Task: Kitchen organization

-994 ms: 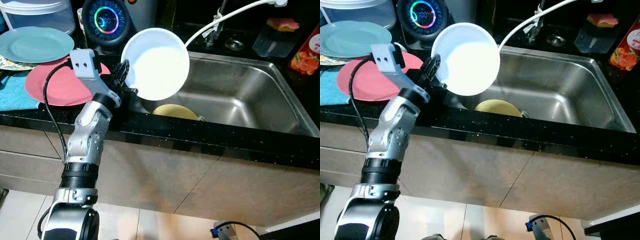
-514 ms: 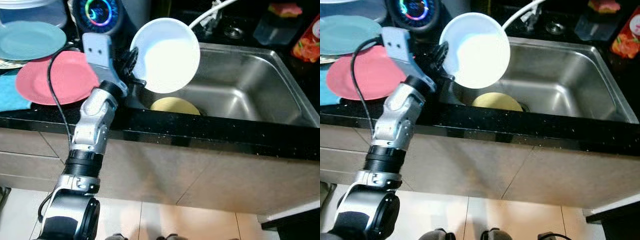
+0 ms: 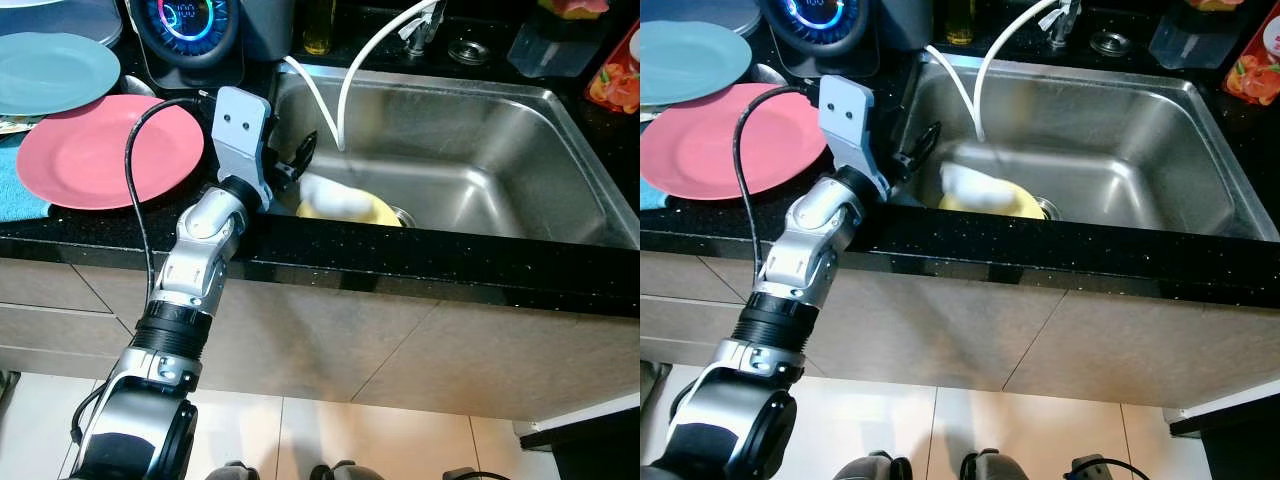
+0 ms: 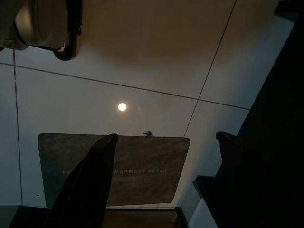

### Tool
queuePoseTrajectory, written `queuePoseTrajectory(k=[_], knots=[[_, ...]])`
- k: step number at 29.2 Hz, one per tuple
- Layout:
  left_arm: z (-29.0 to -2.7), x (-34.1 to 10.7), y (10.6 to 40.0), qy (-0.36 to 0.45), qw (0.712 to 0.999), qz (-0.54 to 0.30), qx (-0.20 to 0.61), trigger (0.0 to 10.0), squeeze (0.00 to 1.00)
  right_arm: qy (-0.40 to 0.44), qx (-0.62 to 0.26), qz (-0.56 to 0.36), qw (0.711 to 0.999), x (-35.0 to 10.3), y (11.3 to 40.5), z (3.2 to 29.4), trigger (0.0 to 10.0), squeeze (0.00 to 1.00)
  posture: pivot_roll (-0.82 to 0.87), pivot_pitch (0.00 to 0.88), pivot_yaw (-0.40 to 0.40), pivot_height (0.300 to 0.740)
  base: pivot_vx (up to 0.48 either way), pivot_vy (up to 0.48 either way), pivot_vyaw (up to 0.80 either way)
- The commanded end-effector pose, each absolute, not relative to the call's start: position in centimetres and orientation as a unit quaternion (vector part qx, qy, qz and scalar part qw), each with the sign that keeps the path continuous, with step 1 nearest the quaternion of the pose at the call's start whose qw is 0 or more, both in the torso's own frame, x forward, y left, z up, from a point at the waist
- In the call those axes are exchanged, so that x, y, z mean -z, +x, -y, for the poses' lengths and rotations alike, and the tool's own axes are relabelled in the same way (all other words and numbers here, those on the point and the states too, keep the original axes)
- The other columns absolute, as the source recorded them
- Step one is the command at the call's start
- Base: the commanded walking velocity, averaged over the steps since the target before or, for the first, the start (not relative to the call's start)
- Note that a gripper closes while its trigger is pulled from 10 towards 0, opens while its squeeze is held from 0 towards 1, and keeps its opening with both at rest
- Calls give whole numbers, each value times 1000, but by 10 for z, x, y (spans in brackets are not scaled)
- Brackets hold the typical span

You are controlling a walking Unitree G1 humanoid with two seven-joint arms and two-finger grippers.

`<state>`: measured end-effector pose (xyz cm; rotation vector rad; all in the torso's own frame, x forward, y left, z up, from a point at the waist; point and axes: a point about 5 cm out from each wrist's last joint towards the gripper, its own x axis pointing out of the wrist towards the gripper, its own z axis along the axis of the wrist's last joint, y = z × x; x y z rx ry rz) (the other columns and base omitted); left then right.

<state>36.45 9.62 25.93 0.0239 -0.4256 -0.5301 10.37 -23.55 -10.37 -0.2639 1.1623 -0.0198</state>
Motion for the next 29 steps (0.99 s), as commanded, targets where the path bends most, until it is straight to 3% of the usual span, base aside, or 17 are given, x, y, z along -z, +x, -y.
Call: queuePoseTrajectory(k=[1, 2, 3, 4, 8, 12, 21, 27, 29], knots=[[-95, -261, 364, -8, 940, 214, 265, 10000, 906, -121, 10, -557, 822, 106, 96, 235, 10000, 0, -4, 197, -30, 740, 0, 0, 0], [-90, -269, 358, -83, 925, 224, 296, 10000, 0, -121, 11, -553, 824, 105, 100, 234, 10000, 0, -1, 187, -30, 740, 0, 0, 0], [-90, -269, 358, -83, 925, 224, 296, 10000, 0, -121, 11, -553, 824, 105, 100, 234, 10000, 0, -1, 187, -30, 740, 0, 0, 0], [-86, -276, 350, -153, 901, 237, 328, 10000, 0, -121, 11, -549, 827, 104, 105, 234, 10000, 0, 3, 180, -29, 740, 0, 0, 0], [-85, -279, 345, -190, 886, 243, 347, 10000, 0, -120, 11, -546, 829, 103, 109, 233, 10000, 0, 9, 170, -29, 740, 0, 0, 0], [-87, -282, 329, -259, 846, 256, 389, 10000, 0, -120, 8, -539, 834, 102, 117, 230, 10000, 0, 21, 150, -30, 740, 0, 0, 0], [-97, -268, 311, -264, 835, 237, 420, 10000, 0, -122, 3, -529, 840, 98, 133, 226, 10000, 0, 48, 113, -43, 740, 0, 0, 0], [-104, -226, 298, -235, 866, 164, 409, 10000, 0, -124, -1, -520, 845, 95, 143, 225, 10000, 0, 71, 86, -53, 740, 0, 0, 0], [-98, -212, 280, -237, 849, 131, 453, 10000, 0, -128, -4, -518, 845, 94, 146, 226, 10000, 0, 84, 78, -61, 740, 0, 0, 0]])
